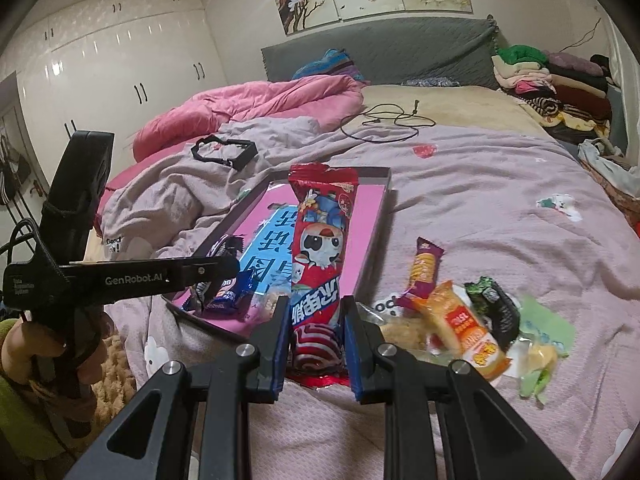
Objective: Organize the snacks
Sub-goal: 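Carry the chocolate bar onto the tray with the left tool while the right lowers the red packet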
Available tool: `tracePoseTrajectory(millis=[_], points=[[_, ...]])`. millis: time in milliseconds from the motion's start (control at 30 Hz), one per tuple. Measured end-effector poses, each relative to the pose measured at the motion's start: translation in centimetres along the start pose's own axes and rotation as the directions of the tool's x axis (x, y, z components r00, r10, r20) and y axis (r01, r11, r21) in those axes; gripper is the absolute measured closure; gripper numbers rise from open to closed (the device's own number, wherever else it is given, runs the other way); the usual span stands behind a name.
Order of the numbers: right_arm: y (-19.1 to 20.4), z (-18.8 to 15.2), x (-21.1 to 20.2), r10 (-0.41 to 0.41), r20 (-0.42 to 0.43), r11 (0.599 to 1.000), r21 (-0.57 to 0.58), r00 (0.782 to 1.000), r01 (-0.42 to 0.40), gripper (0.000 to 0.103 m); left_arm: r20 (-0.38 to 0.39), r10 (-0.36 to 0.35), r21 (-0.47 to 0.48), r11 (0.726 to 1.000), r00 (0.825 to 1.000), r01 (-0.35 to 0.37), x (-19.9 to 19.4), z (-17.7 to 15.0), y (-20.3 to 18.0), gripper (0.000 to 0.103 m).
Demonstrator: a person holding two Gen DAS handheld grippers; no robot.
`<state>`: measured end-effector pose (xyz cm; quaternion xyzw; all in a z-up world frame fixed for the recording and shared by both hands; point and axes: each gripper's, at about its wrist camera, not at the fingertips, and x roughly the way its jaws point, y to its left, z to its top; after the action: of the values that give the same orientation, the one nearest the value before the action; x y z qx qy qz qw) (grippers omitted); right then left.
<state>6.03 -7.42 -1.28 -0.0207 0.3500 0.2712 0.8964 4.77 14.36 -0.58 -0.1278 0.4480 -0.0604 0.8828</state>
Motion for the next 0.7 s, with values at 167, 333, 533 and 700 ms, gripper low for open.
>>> tracePoseTrajectory(millis=[167,333,533,700], points=[[0.3,0.4,1.3,0.01,-0.017,1.0,0.011,1.0,-0.01,0.078,-0.007,0.016,0.019,1.0,1.0,-0.015,1.0,-0.2,0.1,0.074],[0.5,0.4,3.0,0.014,-0.049,1.0,0.025,0.999,-0.012,0.078,-0.011,0.029,0.031,0.999,1.0,-0.029,1.8,-0.3,0.5,0.074],[0.6,0.4,4.5,0.01,-0.081,1.0,0.025,0.997,-0.008,0.078,-0.016,0.018,0.024,1.0,1.0,-0.018,2.3,-0.2,1.1,0.074],[0.7,0.7,5.5,0.006,-0.094,1.0,0.03,0.996,-0.003,0.078,-0.028,0.013,0.017,1.0,1.0,-0.012,2.7,-0.4,1.3,0.074]])
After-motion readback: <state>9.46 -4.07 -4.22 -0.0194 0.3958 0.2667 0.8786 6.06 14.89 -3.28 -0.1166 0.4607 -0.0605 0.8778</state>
